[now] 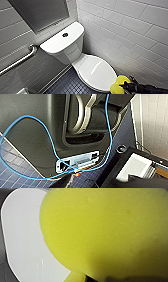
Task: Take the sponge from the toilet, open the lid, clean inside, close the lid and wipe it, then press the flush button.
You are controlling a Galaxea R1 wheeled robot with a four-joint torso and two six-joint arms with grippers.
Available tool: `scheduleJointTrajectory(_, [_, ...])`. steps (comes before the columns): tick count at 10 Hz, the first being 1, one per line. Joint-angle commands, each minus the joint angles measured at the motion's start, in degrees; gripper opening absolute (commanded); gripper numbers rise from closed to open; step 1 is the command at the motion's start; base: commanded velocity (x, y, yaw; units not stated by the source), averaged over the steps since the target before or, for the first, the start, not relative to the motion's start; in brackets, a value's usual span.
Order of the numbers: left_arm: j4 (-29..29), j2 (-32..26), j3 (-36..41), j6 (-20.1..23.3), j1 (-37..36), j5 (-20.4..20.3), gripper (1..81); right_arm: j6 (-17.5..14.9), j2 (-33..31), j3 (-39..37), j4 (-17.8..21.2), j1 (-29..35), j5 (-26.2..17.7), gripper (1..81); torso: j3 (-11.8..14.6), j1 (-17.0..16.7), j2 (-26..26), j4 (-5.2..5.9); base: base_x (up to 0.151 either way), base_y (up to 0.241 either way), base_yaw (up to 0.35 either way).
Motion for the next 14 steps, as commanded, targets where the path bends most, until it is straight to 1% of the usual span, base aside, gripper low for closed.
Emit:
scheduleJointTrajectory(1, [0.78, -1.19, 1.39, 0.53, 3.01, 2.9, 81.1, 0.04, -4.52, 7.28, -1.2, 2.93, -2.12, 1.0, 0.0, 0.0, 0.0, 0.0, 0.0, 0.0, 0.0])
scheduleJointTrajectory(2, [0.78, -1.19, 1.39, 0.53, 3.0, 2.55, 81.1, 0.04, -4.77, 9.62, -1.29, 3.55, -2.22, 1.0, 0.0, 0.0, 0.0, 0.0, 0.0, 0.0, 0.0])
scheduleJointTrajectory(3, [0.78, -1.2, 1.31, 0.53, 3.01, 2.47, 81.1, 0.04, -4.87, 11.3, -1.29, 5.55, -2.3, 1.0, 0.0, 0.0, 0.0, 0.0, 0.0, 0.0, 0.0])
scheduleJointTrajectory(4, [0.78, -1.28, 1.56, 0.53, 3.01, 2.46, 81.1, 0.13, -4.78, 13.68, -1.29, 8.38, -3.68, 1.0, 0.0, 0.0, 0.0, 0.0, 0.0, 0.0, 0.0])
scheduleJointTrajectory(5, [0.78, -1.28, 1.57, 0.53, 3.0, 2.46, 81.1, 0.3, -3.81, 15.19, -1.02, 12.32, -6.34, 1.0, 0.0, 0.0, 0.0, 0.0, 0.0, 0.0, 0.0])
scheduleJointTrajectory(6, [0.78, -1.28, 1.57, 0.53, 2.93, 2.46, 81.1, 1.18, -1.38, 15.55, -1.02, 15.49, -8.79, 1.0, 0.0, 0.0, 0.0, 0.0, 0.0, 0.0, 0.0])
scheduleJointTrajectory(7, [0.78, -1.37, 1.57, 0.44, 3.01, 2.46, 81.1, 1.44, 2.48, 14.85, -1.02, 18.49, -11.95, 1.0, 0.0, 0.0, 0.0, 0.0, 0.0, 0.0, 0.0])
scheduleJointTrajectory(8, [0.78, -1.28, 1.57, 0.44, 3.01, 2.46, 81.1, 2.06, 6.2, 13.08, -1.02, 20.42, -13.73, 1.0, 0.0, 0.0, 0.0, 0.0, 0.0, 0.0, 0.0])
scheduleJointTrajectory(9, [0.69, -1.37, 1.57, 0.44, 3.01, 2.55, 81.1, 2.59, 10.86, 10.45, -1.02, 21.65, -14.43, 1.0, 0.0, 0.0, 0.0, 0.0, 0.0, 0.0, 0.0])
scheduleJointTrajectory(11, [0.34, -1.63, 1.48, 0.44, 3.01, 2.55, 81.1, 2.85, 19.64, 3.87, -0.93, 22.98, -14.61, 1.0, 0.0, 0.0, 0.0, 0.0, 0.0, 0.0, 0.0])
scheduleJointTrajectory(14, [0.16, -1.63, 1.39, 0.44, 2.93, 2.55, 81.1, 2.85, 29.94, -5.2, -1.29, 23.85, -13.9, 1.0, 0.0, 0.0, 0.0, 0.0, 0.0, 0.0, 0.0])
